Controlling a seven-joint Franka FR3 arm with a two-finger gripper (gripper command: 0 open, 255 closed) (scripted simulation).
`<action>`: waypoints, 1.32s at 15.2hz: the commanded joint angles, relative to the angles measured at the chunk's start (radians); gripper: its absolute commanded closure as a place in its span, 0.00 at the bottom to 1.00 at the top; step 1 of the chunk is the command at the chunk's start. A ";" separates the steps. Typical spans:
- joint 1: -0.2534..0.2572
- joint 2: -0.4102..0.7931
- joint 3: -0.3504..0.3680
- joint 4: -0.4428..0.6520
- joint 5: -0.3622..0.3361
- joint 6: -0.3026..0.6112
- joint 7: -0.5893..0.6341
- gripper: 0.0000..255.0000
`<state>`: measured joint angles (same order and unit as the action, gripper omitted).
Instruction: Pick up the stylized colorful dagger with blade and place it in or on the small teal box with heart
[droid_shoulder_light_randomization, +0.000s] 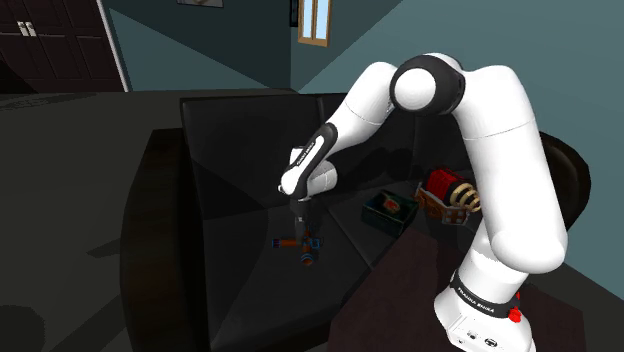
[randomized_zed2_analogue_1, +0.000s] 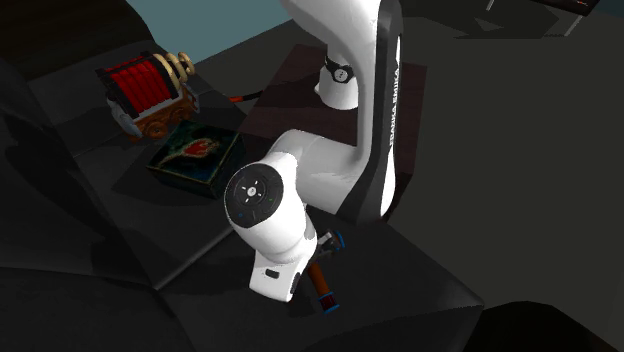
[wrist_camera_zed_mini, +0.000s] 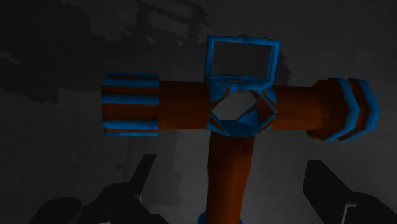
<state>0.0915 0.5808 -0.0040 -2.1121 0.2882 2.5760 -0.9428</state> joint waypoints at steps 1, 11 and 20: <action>-0.001 0.026 0.006 0.006 0.006 0.021 -0.006 0.00; -0.002 0.069 0.015 0.016 0.014 0.055 -0.012 0.00; -0.003 0.070 0.015 0.014 0.015 0.057 -0.014 1.00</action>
<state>0.0892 0.6486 0.0119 -2.0964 0.3028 2.6340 -0.9562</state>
